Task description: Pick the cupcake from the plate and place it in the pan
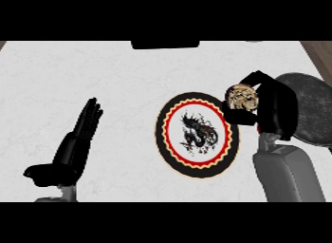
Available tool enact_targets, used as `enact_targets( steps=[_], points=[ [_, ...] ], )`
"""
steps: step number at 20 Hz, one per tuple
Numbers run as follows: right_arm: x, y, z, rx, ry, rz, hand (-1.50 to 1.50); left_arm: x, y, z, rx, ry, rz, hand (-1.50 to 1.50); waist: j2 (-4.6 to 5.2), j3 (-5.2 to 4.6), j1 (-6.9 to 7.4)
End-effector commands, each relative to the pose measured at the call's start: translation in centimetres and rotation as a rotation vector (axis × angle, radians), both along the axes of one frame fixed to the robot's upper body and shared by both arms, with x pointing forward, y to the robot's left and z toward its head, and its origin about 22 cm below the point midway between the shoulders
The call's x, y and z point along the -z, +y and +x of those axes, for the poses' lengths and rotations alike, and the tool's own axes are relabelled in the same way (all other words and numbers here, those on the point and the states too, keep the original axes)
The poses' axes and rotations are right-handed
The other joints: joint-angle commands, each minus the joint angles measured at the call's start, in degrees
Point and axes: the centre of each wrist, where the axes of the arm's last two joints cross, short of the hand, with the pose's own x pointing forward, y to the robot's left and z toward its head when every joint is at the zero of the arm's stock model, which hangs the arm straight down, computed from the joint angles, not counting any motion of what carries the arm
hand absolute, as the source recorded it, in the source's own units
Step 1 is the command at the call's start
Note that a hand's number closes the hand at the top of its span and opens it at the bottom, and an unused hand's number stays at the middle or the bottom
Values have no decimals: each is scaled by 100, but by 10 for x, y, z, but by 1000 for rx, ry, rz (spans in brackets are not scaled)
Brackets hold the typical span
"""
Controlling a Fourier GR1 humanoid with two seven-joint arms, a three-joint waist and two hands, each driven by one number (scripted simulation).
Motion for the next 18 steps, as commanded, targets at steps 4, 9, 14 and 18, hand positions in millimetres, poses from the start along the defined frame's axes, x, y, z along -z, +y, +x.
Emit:
enact_targets(
  steps=[4,9,14,18],
  points=[
    [14,-46,-26,197,-75,93,150,-16,-21,14,37,0,7,0,87,8,220],
    [23,-106,-13,263,-152,-6,150,10,-16,-1,31,-16,-6,0,97,8,269],
    [42,-168,-11,363,-227,-150,150,-16,-15,18,60,0,-8,0,111,14,282],
    [31,-201,14,418,-324,-37,150,-7,-19,2,50,-15,-15,0,104,14,328]
  ],
)
